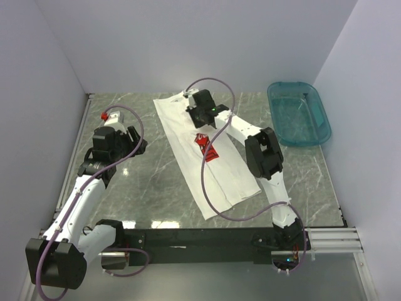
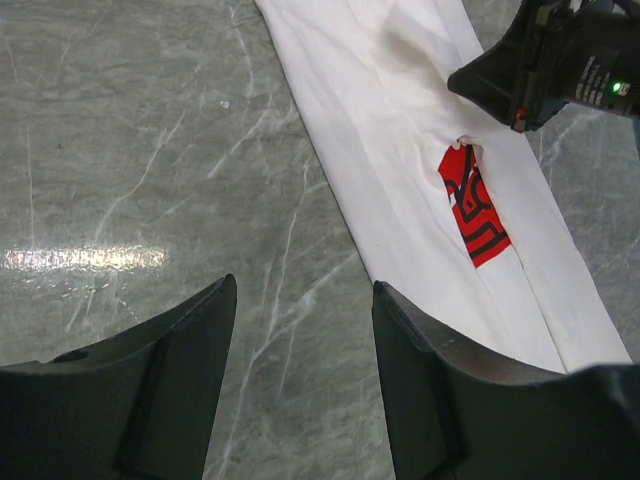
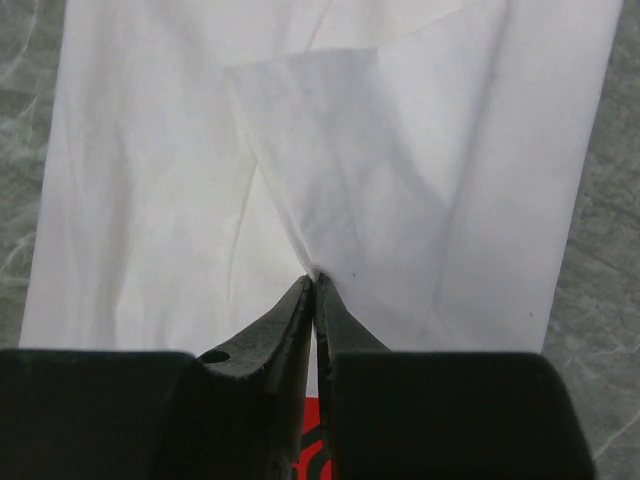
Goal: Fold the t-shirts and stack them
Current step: Fold the tshirt
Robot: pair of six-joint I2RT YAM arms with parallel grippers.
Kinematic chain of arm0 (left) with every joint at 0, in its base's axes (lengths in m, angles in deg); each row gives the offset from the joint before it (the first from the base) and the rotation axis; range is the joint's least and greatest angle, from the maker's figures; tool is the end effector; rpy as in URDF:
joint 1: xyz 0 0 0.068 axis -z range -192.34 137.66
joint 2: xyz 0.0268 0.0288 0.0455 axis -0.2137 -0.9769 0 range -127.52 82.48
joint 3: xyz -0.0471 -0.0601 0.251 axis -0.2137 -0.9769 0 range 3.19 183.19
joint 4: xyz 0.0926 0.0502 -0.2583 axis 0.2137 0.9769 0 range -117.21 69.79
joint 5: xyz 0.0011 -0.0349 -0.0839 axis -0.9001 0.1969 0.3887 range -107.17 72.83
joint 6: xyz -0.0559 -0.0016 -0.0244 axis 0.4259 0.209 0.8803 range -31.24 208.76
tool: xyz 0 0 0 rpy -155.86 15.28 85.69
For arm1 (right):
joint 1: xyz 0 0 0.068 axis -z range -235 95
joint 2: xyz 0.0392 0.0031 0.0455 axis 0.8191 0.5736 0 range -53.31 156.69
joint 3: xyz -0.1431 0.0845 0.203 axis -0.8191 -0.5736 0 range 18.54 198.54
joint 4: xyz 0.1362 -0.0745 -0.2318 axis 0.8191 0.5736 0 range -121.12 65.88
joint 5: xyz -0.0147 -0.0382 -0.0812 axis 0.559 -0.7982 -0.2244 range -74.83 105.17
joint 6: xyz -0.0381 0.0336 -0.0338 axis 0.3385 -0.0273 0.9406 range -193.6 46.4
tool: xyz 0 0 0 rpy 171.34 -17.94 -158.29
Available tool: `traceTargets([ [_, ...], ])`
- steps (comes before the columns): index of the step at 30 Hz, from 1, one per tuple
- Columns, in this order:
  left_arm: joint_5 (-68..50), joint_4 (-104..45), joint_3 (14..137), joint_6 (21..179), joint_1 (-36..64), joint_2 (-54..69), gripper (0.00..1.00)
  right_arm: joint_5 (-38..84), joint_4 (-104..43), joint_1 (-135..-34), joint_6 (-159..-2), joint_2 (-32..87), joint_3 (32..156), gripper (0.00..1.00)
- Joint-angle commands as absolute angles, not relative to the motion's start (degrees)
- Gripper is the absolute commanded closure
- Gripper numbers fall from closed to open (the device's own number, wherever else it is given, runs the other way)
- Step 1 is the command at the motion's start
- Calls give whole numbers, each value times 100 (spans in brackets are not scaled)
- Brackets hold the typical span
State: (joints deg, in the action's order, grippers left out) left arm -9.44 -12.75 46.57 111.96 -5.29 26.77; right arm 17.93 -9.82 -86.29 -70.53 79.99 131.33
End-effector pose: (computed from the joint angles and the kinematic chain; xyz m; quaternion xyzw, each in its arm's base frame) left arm 0.2514 -0.0373 0.2712 -0.0844 0.8462 -0.1918 0.4898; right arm 0.4693 0.2879 0.1819 -0.2790 0.8690 0.1208 0.3904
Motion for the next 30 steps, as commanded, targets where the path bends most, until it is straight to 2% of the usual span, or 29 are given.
traceTargets([
  [1, -873, -1420, 4670, 11135, -522, 2772, 37, 1105, -967, -8795, -6254, 7537, 13008, 87],
  [6, -873, -1411, 4661, 11135, -531, 2798, 37, 1139, -818, -8769, -5998, 7353, 12911, 86],
  [7, -873, -1411, 4670, 11135, -531, 2798, 37, 1200, -827, -8761, -5885, 7195, 12858, 80],
  [12, -873, -1420, 4661, 11135, -522, 2807, 37, 2385, -888, -8297, -6076, 6571, 12429, 69],
  [13, -865, -1420, 4678, 11126, -531, 2807, 37, 2648, -888, -8199, -6173, 6465, 12401, 64],
  [15, -838, -1438, 4661, 11144, -531, 2816, 37, 3358, -610, -7883, -6392, 6552, 12680, 60],
  [19, -812, -1438, 4678, 11152, -531, 2816, 37, 4003, 104, -7627, -6385, 7157, 13315, 52],
  [30, -777, -1455, 4670, 11161, -531, 2807, 37, 3846, 570, -7583, -5805, 7501, 13245, 52],
])
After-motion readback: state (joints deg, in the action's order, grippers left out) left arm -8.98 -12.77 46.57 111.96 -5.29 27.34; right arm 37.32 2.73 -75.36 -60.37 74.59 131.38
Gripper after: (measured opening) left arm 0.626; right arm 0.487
